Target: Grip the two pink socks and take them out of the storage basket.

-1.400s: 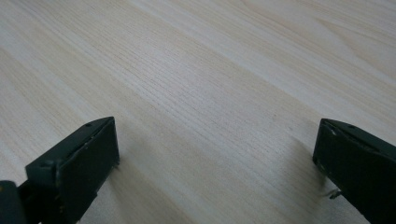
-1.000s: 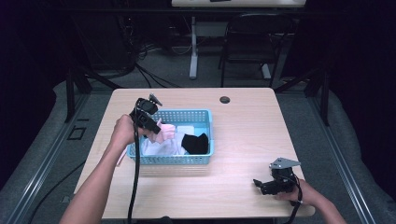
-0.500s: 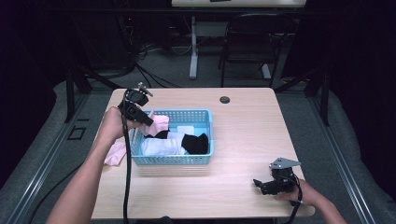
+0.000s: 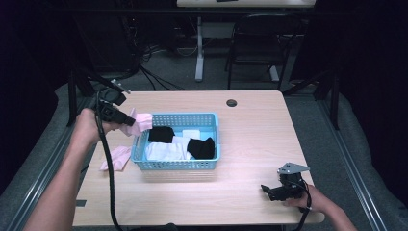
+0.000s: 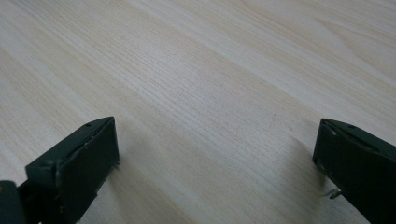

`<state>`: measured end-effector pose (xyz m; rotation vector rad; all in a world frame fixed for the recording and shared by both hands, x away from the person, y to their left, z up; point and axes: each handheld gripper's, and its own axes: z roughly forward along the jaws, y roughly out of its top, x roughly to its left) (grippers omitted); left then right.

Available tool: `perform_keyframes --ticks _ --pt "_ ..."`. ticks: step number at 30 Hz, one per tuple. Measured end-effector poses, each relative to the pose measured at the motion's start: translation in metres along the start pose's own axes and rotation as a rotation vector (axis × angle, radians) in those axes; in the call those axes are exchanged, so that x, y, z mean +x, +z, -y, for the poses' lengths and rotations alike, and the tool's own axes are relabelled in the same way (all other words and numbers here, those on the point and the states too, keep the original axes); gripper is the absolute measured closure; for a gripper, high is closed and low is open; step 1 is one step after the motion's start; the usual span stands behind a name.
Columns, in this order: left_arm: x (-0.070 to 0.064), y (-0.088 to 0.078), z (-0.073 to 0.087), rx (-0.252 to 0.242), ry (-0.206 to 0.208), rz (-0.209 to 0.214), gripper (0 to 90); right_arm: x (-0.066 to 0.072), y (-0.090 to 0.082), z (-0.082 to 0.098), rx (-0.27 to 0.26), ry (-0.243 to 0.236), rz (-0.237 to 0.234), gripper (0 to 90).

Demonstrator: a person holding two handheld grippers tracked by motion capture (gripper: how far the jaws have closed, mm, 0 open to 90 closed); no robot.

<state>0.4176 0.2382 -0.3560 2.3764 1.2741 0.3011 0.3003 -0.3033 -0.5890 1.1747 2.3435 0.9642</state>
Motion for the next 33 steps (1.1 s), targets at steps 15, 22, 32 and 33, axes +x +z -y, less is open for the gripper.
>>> perform_keyframes --ticks 15,22,32,33 --pt "0.049 0.004 0.051 0.068 -0.136 -0.029 81.2 0.000 0.000 0.000 -0.001 0.002 0.005 0.0" --pt "0.068 0.032 0.072 0.121 -0.205 -0.038 81.3 0.000 0.000 0.000 -0.002 0.003 0.004 0.0" --pt "0.081 0.081 0.089 0.183 -0.277 -0.036 81.3 0.000 0.000 0.000 -0.003 0.002 0.005 0.0" --pt "0.083 0.088 0.091 0.186 -0.294 -0.033 81.2 0.000 0.000 0.000 -0.001 0.000 0.005 0.0"
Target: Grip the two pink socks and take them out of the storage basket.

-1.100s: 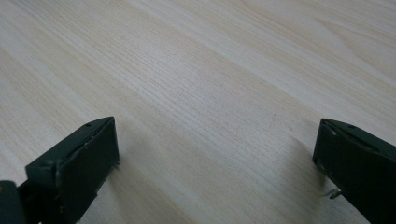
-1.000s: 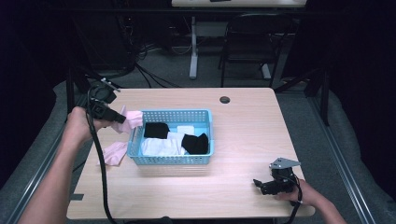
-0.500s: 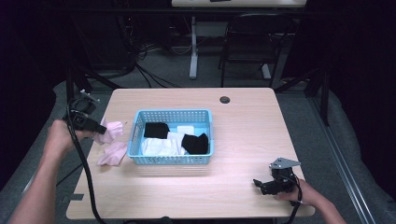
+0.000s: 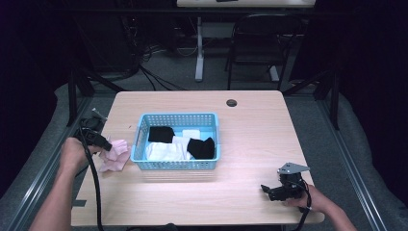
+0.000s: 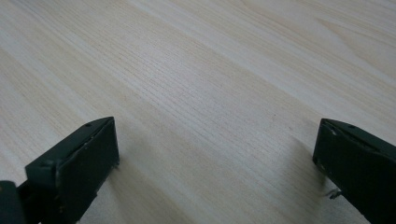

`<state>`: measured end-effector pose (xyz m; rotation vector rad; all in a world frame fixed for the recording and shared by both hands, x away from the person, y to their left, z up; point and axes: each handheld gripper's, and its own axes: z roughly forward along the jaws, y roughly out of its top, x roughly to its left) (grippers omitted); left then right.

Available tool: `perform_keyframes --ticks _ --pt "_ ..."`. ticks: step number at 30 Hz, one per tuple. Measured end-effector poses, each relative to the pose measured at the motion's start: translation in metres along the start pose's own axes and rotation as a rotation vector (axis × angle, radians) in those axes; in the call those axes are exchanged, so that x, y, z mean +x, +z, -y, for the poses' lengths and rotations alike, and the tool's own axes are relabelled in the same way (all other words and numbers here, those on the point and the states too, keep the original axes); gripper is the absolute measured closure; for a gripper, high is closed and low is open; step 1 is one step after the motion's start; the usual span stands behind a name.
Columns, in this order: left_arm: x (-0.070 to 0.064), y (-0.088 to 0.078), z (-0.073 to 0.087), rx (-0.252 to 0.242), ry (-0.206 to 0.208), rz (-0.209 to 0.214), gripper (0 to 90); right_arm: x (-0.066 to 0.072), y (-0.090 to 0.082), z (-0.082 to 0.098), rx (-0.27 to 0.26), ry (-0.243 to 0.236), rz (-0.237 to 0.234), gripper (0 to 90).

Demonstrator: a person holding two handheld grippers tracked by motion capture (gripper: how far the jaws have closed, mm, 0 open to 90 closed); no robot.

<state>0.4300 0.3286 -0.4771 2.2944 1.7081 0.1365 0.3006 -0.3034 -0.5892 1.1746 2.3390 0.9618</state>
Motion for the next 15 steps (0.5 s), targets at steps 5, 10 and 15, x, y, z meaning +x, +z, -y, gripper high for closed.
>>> perform_keyframes --ticks 5,10,15 --pt "0.002 0.011 0.000 -0.003 -0.019 0.006 66.7 0.000 0.000 0.000 0.002 0.001 -0.001 0.0" --pt "-0.001 0.001 0.004 -0.064 -0.037 -0.024 35.7 0.000 0.000 0.000 -0.002 0.002 0.000 0.0" --pt "-0.007 -0.018 0.016 -0.121 -0.021 -0.017 18.0 0.000 0.000 0.000 0.001 0.003 0.000 0.0"
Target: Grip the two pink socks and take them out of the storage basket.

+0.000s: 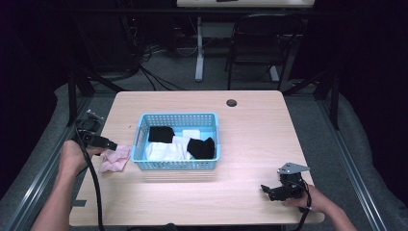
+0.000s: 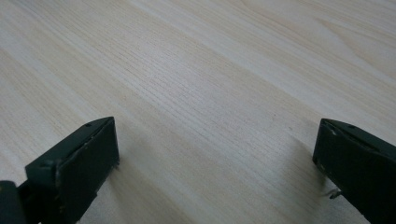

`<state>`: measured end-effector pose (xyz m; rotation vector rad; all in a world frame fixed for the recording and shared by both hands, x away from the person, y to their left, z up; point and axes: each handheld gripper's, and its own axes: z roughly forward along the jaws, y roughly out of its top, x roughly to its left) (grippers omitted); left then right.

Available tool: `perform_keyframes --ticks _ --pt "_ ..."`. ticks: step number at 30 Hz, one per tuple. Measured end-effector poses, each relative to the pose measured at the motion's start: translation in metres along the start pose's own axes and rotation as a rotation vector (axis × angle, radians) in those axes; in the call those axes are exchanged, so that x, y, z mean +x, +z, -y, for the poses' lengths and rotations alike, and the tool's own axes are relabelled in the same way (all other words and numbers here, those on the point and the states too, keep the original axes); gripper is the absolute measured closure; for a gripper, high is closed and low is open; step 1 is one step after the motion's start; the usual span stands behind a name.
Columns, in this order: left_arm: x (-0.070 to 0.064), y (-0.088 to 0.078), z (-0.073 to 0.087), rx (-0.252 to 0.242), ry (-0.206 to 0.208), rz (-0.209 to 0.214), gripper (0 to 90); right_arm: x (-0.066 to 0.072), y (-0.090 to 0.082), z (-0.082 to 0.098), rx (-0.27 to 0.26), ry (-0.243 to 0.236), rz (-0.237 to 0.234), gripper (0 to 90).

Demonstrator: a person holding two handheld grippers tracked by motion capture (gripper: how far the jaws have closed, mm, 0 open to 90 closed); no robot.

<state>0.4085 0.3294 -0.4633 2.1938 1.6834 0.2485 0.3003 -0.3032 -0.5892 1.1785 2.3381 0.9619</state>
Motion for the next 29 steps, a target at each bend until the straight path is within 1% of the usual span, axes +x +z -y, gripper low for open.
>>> perform_keyframes --ticks 4,5,6,10,12,15,16,18,20,22,25,26,27,28,29 --pt "-0.006 -0.013 0.014 -0.034 0.021 -0.009 15.0 0.000 0.000 0.000 -0.001 0.000 0.000 0.0" --pt "-0.008 -0.016 0.019 -0.044 0.018 -0.008 14.8 0.000 0.000 0.000 -0.002 -0.001 0.000 0.0" --pt "-0.011 -0.019 0.025 -0.058 0.025 -0.011 14.5 0.000 0.000 0.000 -0.001 0.000 0.000 0.0" --pt "-0.020 -0.022 0.046 -0.093 0.029 -0.002 11.9 0.000 0.000 0.000 -0.001 0.000 0.000 0.0" --pt "-0.025 -0.019 0.058 -0.092 0.036 0.003 11.5 0.000 0.000 0.000 -0.001 0.000 0.000 0.0" --pt "-0.031 -0.014 0.070 -0.085 0.046 0.013 10.4 0.000 0.000 0.000 0.000 0.000 0.000 0.0" --pt "-0.033 -0.012 0.075 -0.086 0.046 0.009 10.2 0.000 0.000 0.000 -0.003 -0.001 0.000 0.0" --pt "-0.037 -0.006 0.083 -0.073 0.053 0.003 9.1 0.000 0.000 0.000 -0.001 0.000 0.000 0.0" --pt "-0.038 0.000 0.091 -0.071 0.044 0.004 7.2 0.000 0.000 0.000 -0.001 -0.002 -0.001 0.0" --pt "-0.040 0.006 0.097 -0.068 0.039 0.008 6.0 0.000 0.000 0.000 -0.001 -0.002 0.000 0.0" --pt "-0.041 0.013 0.104 -0.080 0.027 0.010 3.7 0.000 0.000 0.000 -0.001 -0.002 0.000 0.0" --pt "-0.042 0.015 0.106 -0.074 0.028 0.009 3.4 0.000 0.000 0.000 -0.001 -0.002 -0.001 0.0" --pt "-0.043 0.017 0.108 -0.069 0.030 -0.003 2.7 0.000 0.000 0.000 -0.001 -0.002 0.000 0.0" --pt "-0.043 0.018 0.109 -0.061 0.040 -0.016 1.9 0.000 0.000 0.000 -0.002 -0.002 -0.001 0.0" --pt "-0.043 0.019 0.110 -0.070 0.036 -0.023 1.6 0.000 0.000 0.000 0.000 -0.002 -0.002 0.0"
